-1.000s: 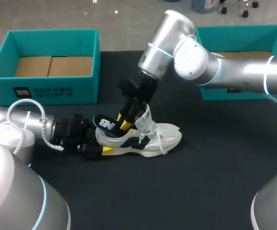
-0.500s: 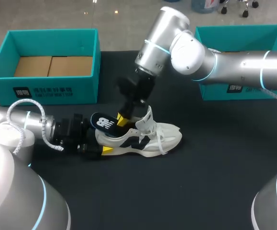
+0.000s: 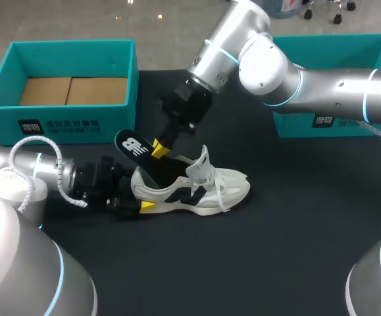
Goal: Take the shoe out of the shoebox, open the shoe tongue, remove and reinsert the insole, then place the shoe into the shoebox
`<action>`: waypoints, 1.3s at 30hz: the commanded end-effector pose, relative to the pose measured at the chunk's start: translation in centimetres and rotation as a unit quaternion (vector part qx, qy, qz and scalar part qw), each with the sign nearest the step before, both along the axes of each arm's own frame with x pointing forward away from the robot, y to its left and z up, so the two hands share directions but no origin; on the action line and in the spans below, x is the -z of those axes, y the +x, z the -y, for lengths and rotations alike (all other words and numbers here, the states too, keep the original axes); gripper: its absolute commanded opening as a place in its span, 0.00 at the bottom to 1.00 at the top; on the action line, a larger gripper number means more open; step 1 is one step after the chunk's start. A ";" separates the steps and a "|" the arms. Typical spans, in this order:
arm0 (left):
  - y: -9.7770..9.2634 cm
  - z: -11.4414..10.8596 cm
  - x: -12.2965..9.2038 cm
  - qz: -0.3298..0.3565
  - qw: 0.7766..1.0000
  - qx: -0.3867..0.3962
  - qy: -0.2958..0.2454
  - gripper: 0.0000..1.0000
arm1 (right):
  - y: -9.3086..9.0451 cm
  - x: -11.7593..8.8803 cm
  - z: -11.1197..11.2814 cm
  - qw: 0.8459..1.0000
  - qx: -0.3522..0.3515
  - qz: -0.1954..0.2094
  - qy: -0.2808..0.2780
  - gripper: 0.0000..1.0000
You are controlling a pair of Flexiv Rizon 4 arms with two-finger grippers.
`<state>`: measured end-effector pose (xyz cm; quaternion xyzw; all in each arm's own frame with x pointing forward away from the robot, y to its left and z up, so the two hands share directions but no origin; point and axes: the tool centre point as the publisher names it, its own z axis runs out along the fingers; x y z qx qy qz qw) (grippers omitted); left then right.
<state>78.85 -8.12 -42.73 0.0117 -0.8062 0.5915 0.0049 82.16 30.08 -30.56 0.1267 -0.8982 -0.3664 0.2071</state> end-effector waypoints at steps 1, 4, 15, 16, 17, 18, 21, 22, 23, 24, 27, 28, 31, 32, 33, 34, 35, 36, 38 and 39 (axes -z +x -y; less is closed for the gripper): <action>0.0 0.0 0.3 0.001 1.000 -0.002 0.001 0.00 | -0.5 -1.7 0.8 0.999 0.032 0.024 0.010 0.00; 0.0 0.0 0.3 0.001 1.000 -0.002 0.001 0.00 | -0.3 -2.7 0.7 0.998 0.050 0.031 0.029 0.00; 0.0 0.0 0.3 0.001 1.000 -0.002 0.001 0.00 | 0.2 -7.4 -0.3 0.984 0.088 0.047 0.150 0.00; 0.0 0.0 0.3 0.001 1.000 -0.002 0.001 0.00 | 0.3 -7.9 -0.4 0.980 0.097 0.050 0.163 0.00; 0.0 0.0 0.3 0.001 1.000 -0.002 0.001 0.00 | 0.4 -8.4 -0.6 0.978 0.099 0.057 0.174 0.00; 0.0 0.0 0.3 0.001 1.000 -0.002 0.001 0.00 | 0.4 -8.4 -0.6 0.978 0.099 0.057 0.174 0.00; 0.0 0.0 0.3 0.001 1.000 -0.002 0.001 0.00 | 0.4 -8.4 -0.6 0.978 0.099 0.057 0.174 0.00; 0.0 0.0 0.3 0.001 1.000 -0.002 0.001 0.00 | 0.4 -8.4 -0.6 0.978 0.099 0.057 0.174 0.00; 0.0 0.0 0.3 0.001 1.000 -0.002 0.001 0.00 | 0.4 -8.4 -0.6 0.978 0.099 0.057 0.174 0.00; 0.0 0.0 0.3 0.001 1.000 -0.002 0.001 0.00 | 0.4 -8.4 -0.6 0.978 0.099 0.057 0.174 0.00; 0.0 0.0 0.3 0.001 1.000 -0.002 0.001 0.00 | 0.4 -8.4 -0.6 0.978 0.099 0.057 0.174 0.00; 0.0 0.0 0.3 0.001 1.000 -0.002 0.001 0.00 | 0.4 -8.4 -0.6 0.978 0.099 0.057 0.174 0.00; 0.0 0.0 0.3 0.001 1.000 -0.002 0.001 0.00 | 0.4 -8.4 -0.6 0.978 0.099 0.057 0.174 0.00; 0.0 0.0 0.3 0.001 1.000 -0.002 0.001 0.00 | 0.4 -8.4 -0.6 0.978 0.099 0.057 0.174 0.00; 0.0 0.0 0.3 0.001 1.000 -0.002 0.001 0.00 | 0.4 -8.4 -0.6 0.978 0.099 0.057 0.174 0.00; 0.0 0.0 0.3 0.001 1.000 -0.002 0.001 0.00 | 0.4 -8.4 -0.6 0.978 0.099 0.057 0.174 0.00; 0.0 0.0 0.3 0.001 1.000 -0.002 0.001 0.00 | 0.4 -8.4 -0.6 0.978 0.099 0.057 0.174 0.00; 0.0 0.0 0.3 0.001 1.000 -0.002 0.001 0.00 | 0.4 -8.4 -0.6 0.978 0.099 0.057 0.174 0.00; 0.0 0.0 0.3 0.001 1.000 -0.002 0.001 0.00 | 0.4 -8.4 -0.6 0.978 0.099 0.057 0.174 0.00; 0.0 0.0 0.3 0.001 1.000 -0.002 0.001 0.00 | 0.4 -8.4 -0.6 0.978 0.099 0.057 0.174 0.00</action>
